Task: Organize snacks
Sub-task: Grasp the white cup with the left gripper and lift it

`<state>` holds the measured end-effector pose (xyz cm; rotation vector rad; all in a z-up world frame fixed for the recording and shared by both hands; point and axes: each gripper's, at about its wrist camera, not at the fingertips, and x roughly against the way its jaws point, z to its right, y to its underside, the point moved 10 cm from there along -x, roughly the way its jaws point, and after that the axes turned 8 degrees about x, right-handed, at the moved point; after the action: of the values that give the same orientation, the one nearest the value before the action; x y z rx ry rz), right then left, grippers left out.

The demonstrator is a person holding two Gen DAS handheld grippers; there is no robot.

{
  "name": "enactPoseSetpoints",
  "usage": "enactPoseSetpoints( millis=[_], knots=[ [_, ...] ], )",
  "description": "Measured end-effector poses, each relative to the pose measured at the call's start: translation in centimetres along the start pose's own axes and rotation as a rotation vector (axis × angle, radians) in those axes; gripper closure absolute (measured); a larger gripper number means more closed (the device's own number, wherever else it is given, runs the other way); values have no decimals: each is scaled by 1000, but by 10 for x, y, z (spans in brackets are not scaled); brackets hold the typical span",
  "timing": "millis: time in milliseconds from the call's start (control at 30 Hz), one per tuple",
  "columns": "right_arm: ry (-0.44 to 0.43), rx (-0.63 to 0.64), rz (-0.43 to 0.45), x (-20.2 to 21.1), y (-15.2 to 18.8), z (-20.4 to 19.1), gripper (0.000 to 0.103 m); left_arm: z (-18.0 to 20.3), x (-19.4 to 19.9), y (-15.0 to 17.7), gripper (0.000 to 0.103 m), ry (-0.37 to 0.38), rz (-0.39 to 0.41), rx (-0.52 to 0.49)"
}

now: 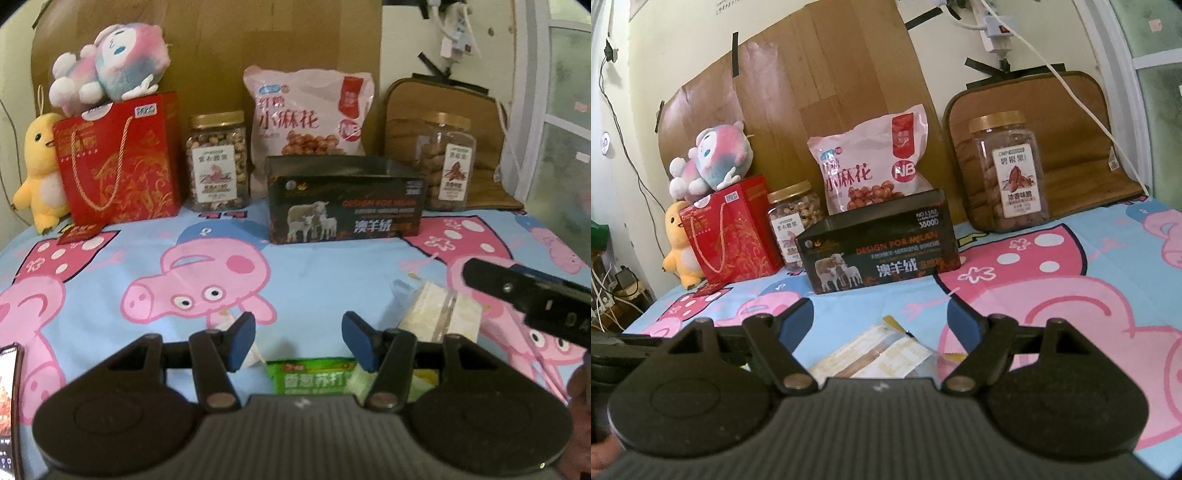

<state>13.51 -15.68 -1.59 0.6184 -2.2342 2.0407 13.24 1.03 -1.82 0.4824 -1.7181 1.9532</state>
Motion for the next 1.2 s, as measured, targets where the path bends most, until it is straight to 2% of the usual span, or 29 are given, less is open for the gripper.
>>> enactPoseSetpoints(
  millis=[367,600,867,933,1067,1200],
  knots=[
    [-7,22,-8,0,2,-10,22,-7,13,-4,45,52,43,23],
    [-22,58,-13,-1,2,-22,23,-30,22,-6,44,63,66,64],
    [-42,99,-32,-7,4,-38,24,-73,35,-11,44,41,104,147],
    [-69,118,-38,-9,5,-46,25,-92,39,-13,44,34,114,188],
    [-201,178,-76,-12,5,-78,29,-127,43,-13,47,-5,117,258],
    [-313,305,-105,-15,12,-119,31,-143,40,-6,48,44,80,324]
  ],
)
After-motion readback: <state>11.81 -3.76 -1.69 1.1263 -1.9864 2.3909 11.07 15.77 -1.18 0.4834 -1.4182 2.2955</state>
